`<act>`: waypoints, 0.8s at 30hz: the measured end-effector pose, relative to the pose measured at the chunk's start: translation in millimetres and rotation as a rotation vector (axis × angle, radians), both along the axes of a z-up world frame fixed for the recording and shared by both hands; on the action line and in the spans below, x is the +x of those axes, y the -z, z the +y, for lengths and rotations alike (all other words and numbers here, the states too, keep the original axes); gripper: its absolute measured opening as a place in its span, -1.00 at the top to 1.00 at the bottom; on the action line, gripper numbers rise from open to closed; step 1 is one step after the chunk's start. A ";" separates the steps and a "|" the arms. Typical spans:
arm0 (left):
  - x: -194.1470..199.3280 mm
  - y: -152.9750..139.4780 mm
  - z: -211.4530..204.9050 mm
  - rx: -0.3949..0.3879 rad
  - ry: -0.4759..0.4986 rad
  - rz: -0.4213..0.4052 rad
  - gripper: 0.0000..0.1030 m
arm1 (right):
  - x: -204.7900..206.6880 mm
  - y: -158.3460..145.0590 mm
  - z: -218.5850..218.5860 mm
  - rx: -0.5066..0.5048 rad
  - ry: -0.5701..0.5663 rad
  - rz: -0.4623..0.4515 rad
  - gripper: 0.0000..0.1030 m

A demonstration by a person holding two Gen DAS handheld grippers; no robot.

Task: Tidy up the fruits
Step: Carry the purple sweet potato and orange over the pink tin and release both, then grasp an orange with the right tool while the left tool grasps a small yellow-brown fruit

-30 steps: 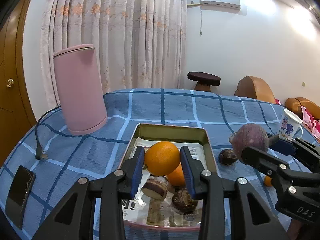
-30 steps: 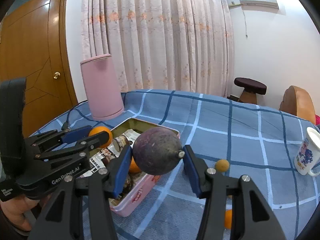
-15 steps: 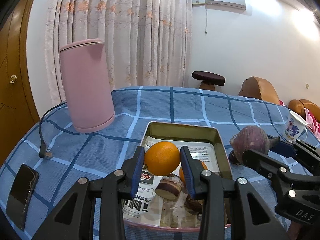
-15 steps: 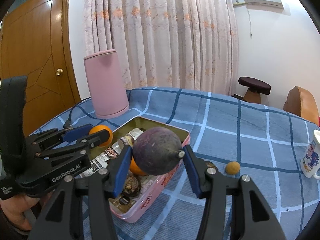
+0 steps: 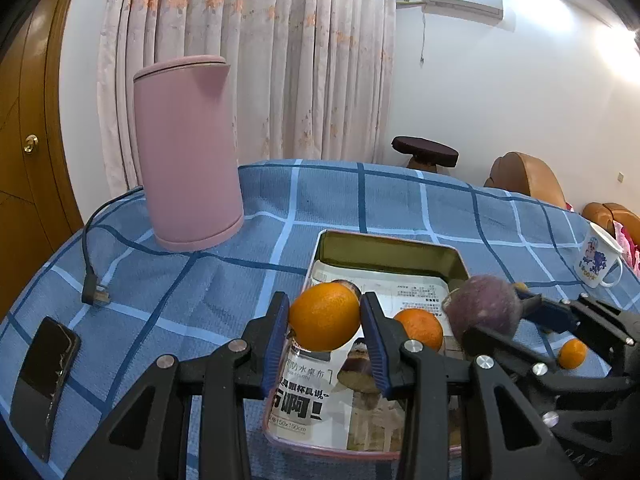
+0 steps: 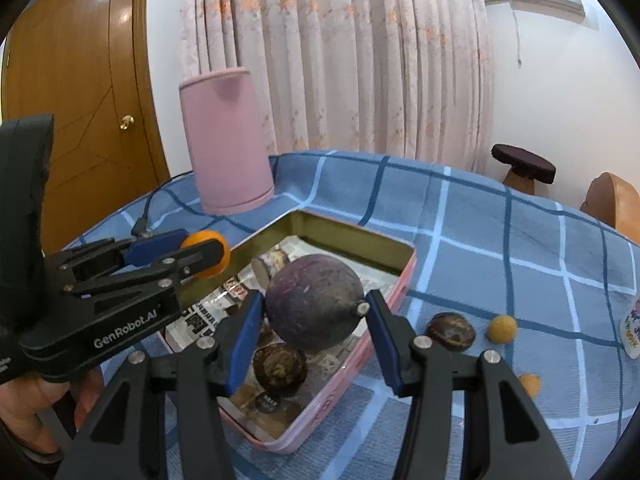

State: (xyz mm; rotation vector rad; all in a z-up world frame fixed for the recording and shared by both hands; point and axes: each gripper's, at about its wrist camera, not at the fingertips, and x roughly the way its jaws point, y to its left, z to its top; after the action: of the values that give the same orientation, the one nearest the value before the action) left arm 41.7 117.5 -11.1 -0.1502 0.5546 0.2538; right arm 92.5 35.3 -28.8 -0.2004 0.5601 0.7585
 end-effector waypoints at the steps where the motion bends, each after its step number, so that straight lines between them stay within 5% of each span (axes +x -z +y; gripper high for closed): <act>1: -0.2 1.3 0.8 -0.001 -0.002 0.002 0.25 | -0.6 1.9 2.6 -0.006 -0.003 0.005 -0.07; 10: -1.7 10.4 4.9 -0.030 -0.004 0.030 0.19 | -2.0 18.5 14.9 -0.038 -0.053 0.051 -0.12; 12: -2.4 9.1 4.4 -0.029 -0.023 0.039 0.05 | -8.3 14.9 10.2 -0.025 -0.058 0.027 -0.50; 14: -6.5 4.7 4.7 -0.041 -0.033 0.018 -0.29 | -14.7 8.6 0.7 -0.008 -0.058 -0.001 -0.53; 24: -3.8 -9.0 -35.5 -0.039 0.054 -0.026 -0.35 | 2.4 0.7 -130.7 -0.027 0.255 -0.011 -0.54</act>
State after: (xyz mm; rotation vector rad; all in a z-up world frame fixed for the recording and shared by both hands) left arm 37.9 82.1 -2.1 -0.1761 0.5374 0.1879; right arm 94.9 -95.4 -29.5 -0.1544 0.5732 0.5025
